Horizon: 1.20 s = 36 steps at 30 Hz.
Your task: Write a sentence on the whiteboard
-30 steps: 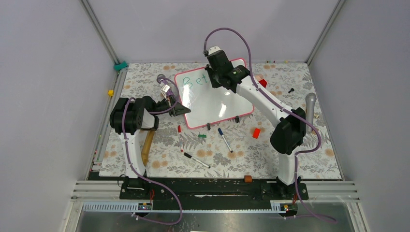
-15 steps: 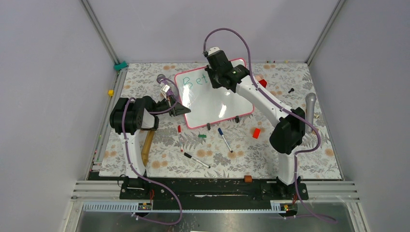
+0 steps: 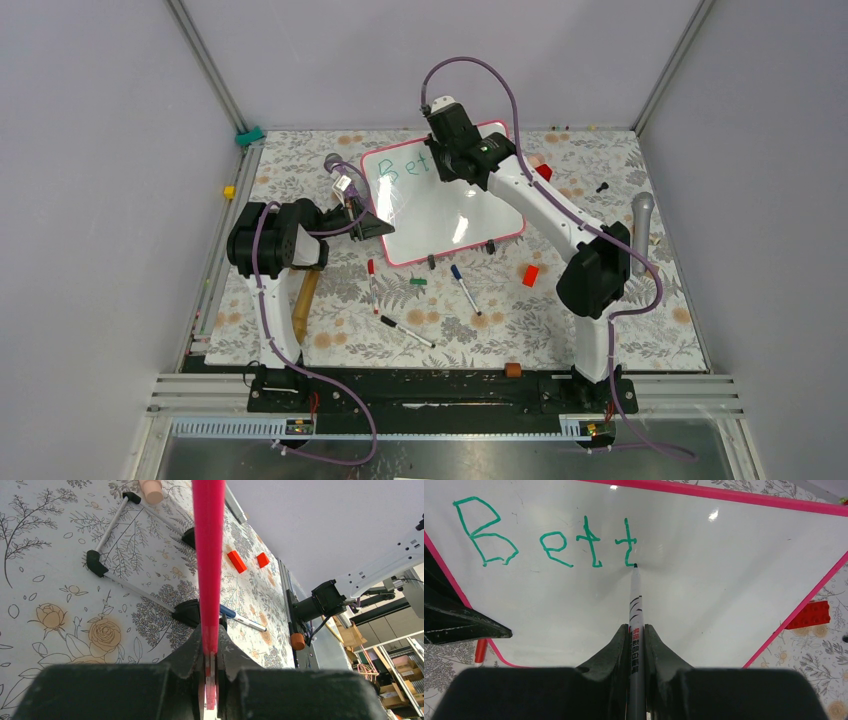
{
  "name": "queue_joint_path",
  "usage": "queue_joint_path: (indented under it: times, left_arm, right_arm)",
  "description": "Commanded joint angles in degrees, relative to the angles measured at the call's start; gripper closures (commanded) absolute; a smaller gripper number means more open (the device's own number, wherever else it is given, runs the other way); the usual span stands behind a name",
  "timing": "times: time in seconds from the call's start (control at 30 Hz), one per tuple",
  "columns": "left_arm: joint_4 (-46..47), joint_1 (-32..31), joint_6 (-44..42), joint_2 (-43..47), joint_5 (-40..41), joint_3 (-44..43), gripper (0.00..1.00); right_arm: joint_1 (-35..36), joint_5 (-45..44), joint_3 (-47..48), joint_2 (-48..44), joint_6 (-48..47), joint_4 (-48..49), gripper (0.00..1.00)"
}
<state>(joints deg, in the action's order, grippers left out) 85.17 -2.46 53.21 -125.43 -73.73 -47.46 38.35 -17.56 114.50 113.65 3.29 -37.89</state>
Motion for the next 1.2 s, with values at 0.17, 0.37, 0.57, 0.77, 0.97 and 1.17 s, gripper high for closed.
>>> queue_joint_path:
  times: [0.17,0.37,0.57,0.77,0.97,1.17]
  left_arm:
    - [-1.07,-0.79,0.36,-1.05,-0.55,0.78,1.0]
    - [-1.11,-0.71,0.43,-0.83,-0.62,0.95,1.0]
    - [-1.12,-0.71,0.41,-0.85,-0.56,0.92,1.0]
    - [-1.05,-0.7,0.33,-0.88,-0.53,0.93,1.0]
    - [-1.07,-0.79,0.33,-0.95,-0.45,1.05,1.0]
    - [-1.07,-0.79,0.25,-0.86,-0.18,1.04,1.0]
  right_arm:
    - [-0.1,0.83,-5.05,-4.42,-0.3,7.21,1.0]
    - [-0.08,4.08,-23.18,-16.93,-0.91,27.17,1.0]
    - [-0.06,3.66,-27.67,-22.05,-1.6,31.44,1.0]
    - [-0.03,2.64,-29.28,-24.56,-2.04,32.31,1.0]
    - [-0.07,2.31,-32.36,-28.74,-0.14,33.66,1.0]
    - [-0.03,2.36,-37.04,-34.7,1.64,31.45,1.0]
